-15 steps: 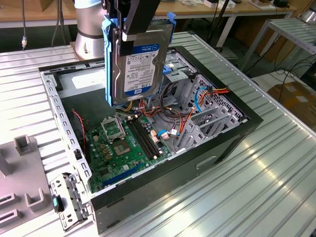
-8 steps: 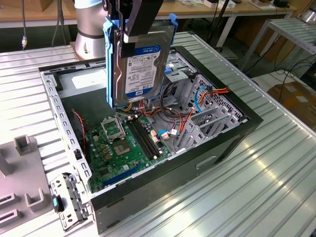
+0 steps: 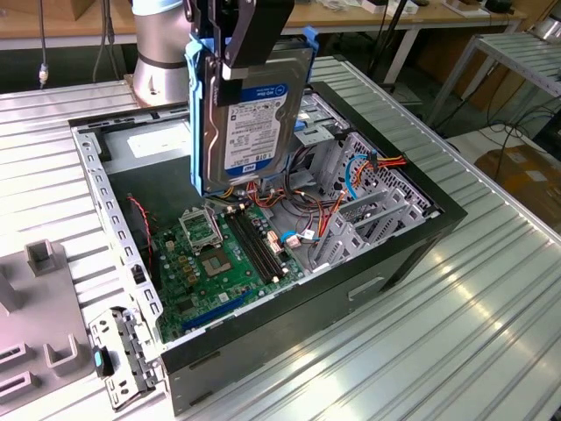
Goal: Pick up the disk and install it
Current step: 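Insert the disk into the insertion slot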
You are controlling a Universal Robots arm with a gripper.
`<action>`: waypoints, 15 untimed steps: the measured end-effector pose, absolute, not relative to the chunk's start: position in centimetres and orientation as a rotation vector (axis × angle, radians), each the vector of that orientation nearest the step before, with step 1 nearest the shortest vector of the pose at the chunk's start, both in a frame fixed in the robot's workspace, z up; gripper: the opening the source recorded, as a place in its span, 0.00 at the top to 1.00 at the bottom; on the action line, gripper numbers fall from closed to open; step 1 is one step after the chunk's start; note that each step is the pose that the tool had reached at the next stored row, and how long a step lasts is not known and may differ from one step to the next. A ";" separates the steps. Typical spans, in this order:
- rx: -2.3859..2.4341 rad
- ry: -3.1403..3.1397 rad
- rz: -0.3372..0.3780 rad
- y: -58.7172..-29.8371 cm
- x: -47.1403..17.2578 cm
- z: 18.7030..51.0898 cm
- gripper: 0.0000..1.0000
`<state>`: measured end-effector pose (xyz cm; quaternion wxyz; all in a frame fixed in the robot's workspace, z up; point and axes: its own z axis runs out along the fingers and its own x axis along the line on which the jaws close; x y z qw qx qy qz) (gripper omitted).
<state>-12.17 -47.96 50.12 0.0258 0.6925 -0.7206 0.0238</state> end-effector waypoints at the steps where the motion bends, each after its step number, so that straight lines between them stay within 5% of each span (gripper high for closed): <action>1: 2.140 -2.227 0.073 -48.0 -12.2 50.1 0.63; 15: 2.140 -2.227 0.074 -48.2 -12.2 50.1 0.63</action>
